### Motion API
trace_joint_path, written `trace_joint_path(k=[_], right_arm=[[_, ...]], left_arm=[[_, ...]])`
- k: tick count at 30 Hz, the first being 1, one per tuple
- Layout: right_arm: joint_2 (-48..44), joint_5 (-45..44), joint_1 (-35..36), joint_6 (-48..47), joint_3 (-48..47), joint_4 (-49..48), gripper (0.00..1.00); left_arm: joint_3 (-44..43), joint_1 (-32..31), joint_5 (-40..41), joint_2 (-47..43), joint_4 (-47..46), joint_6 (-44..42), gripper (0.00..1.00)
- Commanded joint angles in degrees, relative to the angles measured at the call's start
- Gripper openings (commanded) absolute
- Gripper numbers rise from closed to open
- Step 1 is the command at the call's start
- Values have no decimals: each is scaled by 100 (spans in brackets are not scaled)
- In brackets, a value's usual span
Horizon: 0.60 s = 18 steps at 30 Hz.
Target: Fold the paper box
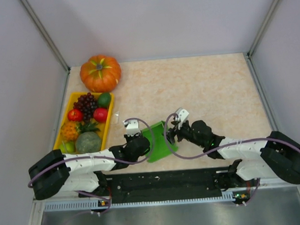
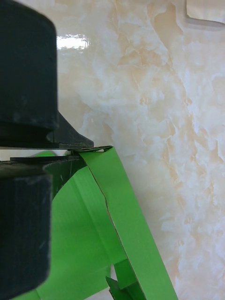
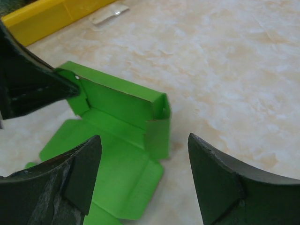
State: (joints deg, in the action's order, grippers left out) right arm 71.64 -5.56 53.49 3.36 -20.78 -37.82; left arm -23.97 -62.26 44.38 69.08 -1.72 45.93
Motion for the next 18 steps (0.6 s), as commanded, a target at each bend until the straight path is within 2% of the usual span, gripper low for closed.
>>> trace_joint_path(k=[1, 3, 6, 8, 12, 15, 18], right_arm=[[8, 1820, -927, 482, 407, -523, 69], [43, 2049, -1297, 456, 434, -577, 63], [157, 2068, -1350, 26, 189, -52, 46], [349, 2042, -1359, -229, 31, 144, 45], [948, 2646, -1342, -555, -426, 302, 47], [1203, 2762, -1350, -617, -506, -84, 47], [1448, 3103, -1350, -661, -760, -42, 42]], left_arm=[[85, -14, 35, -122, -276, -321, 0], [120, -14, 36, -158, -329, -462, 0], [164, -14, 36, -184, -487, -725, 0], [216, -6, 36, -184, -697, -927, 0], [322, -5, -44, -167, -979, -1227, 0], [314, -5, -26, -149, -988, -1359, 0], [314, -5, -61, -167, -1024, -1464, 0]])
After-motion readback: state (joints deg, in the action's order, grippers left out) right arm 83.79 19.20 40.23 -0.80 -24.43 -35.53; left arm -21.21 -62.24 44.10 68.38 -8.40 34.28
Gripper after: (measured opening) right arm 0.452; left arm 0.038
